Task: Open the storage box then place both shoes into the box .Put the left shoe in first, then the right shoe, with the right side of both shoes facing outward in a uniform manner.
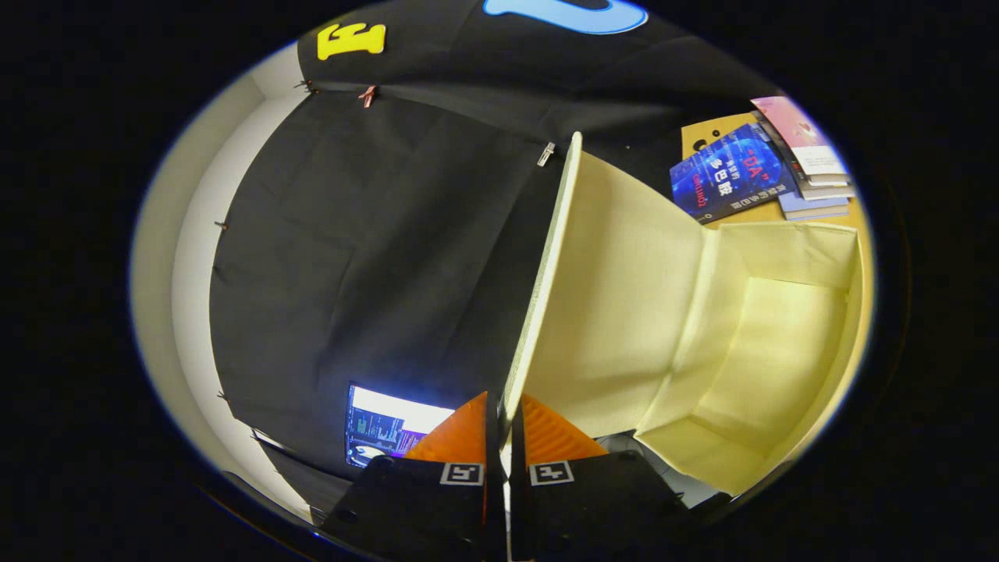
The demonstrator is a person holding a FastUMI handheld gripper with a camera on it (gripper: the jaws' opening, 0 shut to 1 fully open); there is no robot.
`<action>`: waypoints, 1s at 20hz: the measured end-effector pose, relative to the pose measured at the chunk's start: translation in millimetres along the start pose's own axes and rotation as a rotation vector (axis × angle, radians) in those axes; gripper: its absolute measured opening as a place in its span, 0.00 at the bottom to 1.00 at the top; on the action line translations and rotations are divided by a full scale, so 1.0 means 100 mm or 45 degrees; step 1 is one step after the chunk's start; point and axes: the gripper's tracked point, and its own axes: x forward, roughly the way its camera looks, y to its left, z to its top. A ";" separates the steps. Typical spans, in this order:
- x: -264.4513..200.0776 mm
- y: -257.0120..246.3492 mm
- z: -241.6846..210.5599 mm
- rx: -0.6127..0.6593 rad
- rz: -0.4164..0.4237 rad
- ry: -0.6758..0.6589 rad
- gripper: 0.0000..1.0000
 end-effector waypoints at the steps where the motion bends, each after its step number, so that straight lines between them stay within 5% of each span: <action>1: 0.10 0.02 -0.04 -0.005 -0.007 0.007 0.07; 5: 0.38 -0.05 0.07 0.023 -0.067 -0.007 0.10; 10: 0.15 -0.53 0.16 -0.136 -0.281 -0.079 0.85; 13: -0.39 -0.81 0.34 -0.294 -0.458 -0.208 0.98; 20: -1.93 -1.64 0.48 -0.436 -0.923 -0.394 0.98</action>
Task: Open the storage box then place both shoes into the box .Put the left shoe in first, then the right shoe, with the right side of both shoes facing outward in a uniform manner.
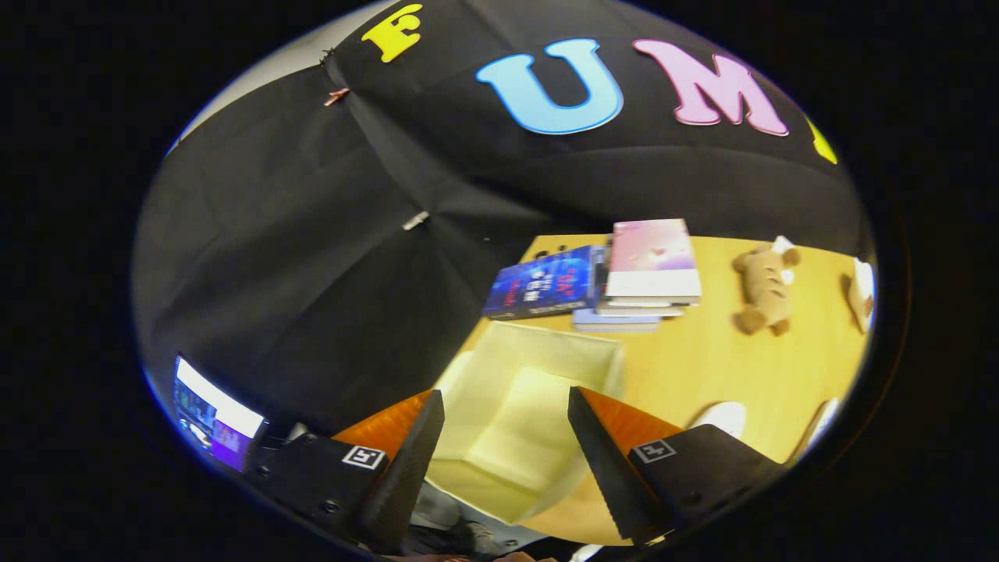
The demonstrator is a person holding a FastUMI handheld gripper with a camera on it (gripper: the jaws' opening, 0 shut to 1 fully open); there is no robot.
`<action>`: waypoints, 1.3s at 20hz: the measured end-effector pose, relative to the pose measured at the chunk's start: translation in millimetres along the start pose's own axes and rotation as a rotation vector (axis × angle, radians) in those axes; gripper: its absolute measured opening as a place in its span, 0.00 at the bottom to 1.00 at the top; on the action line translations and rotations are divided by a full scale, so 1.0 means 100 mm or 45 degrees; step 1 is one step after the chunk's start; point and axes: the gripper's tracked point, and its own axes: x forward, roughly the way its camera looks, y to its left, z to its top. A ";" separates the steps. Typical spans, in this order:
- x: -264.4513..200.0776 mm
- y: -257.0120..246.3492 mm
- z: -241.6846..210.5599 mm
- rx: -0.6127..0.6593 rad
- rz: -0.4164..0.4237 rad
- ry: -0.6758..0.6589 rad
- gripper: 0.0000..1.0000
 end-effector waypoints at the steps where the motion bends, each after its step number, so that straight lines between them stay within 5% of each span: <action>1: -0.09 -0.24 -0.06 -0.014 -0.066 -0.005 0.99; 9: -0.53 -1.69 -1.00 0.029 -0.368 0.170 0.99; 16: -0.33 -2.20 -1.91 -0.063 -0.376 0.402 0.99; 22: 0.05 -2.45 -2.07 -0.101 -0.356 0.449 0.98; 26: 0.22 -2.42 -2.12 -0.047 -0.255 0.480 0.83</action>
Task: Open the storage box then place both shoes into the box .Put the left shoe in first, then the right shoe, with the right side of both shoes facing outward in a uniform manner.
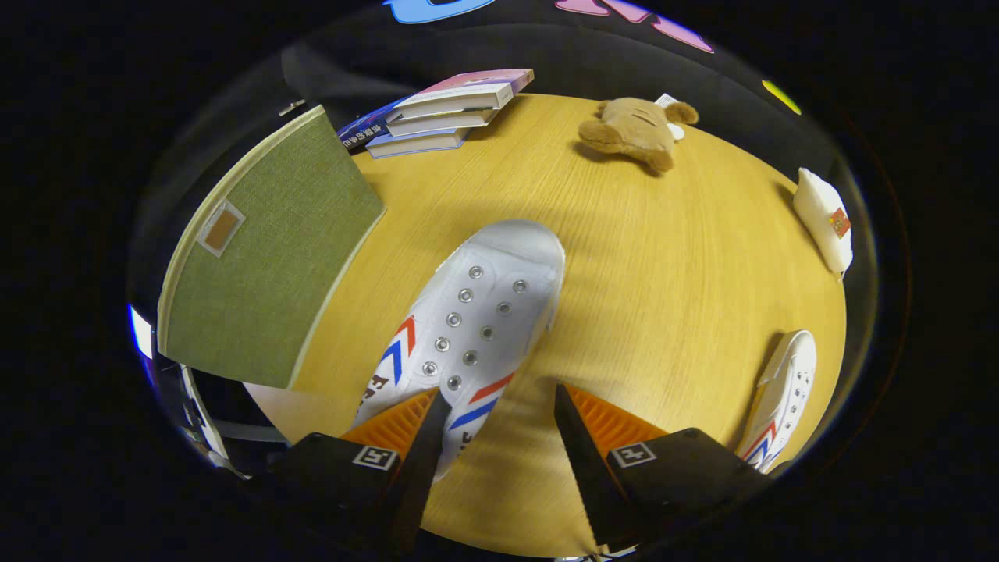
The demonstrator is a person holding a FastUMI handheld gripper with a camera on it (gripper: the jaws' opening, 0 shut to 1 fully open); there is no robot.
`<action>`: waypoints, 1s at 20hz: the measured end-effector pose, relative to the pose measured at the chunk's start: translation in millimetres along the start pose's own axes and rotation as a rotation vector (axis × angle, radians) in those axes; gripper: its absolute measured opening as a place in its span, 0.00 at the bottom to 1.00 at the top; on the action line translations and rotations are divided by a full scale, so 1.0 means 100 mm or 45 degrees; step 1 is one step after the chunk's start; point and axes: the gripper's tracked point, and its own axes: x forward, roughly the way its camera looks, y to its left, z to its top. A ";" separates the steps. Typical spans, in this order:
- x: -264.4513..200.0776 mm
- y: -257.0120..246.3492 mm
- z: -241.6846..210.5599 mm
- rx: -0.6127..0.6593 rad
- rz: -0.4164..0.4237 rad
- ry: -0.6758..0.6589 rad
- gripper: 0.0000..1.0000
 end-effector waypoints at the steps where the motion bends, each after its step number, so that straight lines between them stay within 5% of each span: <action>1: 0.02 0.03 -0.03 -0.004 0.036 0.011 0.69; 4: 0.02 0.08 -0.02 -0.014 0.070 0.005 0.42; 11: 0.03 0.05 -0.03 0.164 0.119 0.008 0.06; 20: -0.50 0.08 0.26 0.287 0.077 -0.087 0.05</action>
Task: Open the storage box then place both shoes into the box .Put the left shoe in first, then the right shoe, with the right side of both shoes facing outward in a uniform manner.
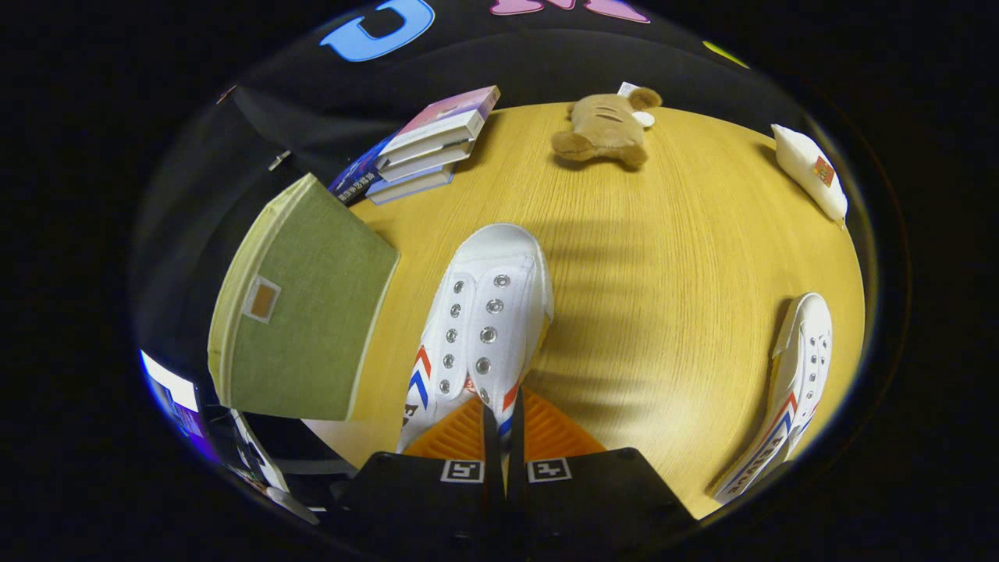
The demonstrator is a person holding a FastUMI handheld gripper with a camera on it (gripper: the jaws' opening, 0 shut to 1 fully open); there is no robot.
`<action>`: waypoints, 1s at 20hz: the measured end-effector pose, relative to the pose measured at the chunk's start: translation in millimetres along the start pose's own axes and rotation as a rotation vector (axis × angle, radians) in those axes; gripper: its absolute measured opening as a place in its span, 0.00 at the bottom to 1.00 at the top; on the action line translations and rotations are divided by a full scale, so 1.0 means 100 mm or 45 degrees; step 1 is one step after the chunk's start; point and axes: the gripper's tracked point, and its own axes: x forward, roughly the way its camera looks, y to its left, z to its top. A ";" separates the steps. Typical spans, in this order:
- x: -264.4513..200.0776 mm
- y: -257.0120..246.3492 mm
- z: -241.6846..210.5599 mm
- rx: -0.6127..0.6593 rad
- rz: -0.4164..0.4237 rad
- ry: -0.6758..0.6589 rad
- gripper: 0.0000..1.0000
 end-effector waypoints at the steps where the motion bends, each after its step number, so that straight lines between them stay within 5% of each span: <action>1: -0.10 0.07 0.05 0.025 0.000 -0.020 0.05; 7: -0.82 0.76 0.39 0.148 0.016 -0.167 0.05; 12: -1.13 1.70 0.63 0.275 0.158 -0.251 0.05; 20: -0.76 2.84 0.74 0.200 0.245 -0.241 0.05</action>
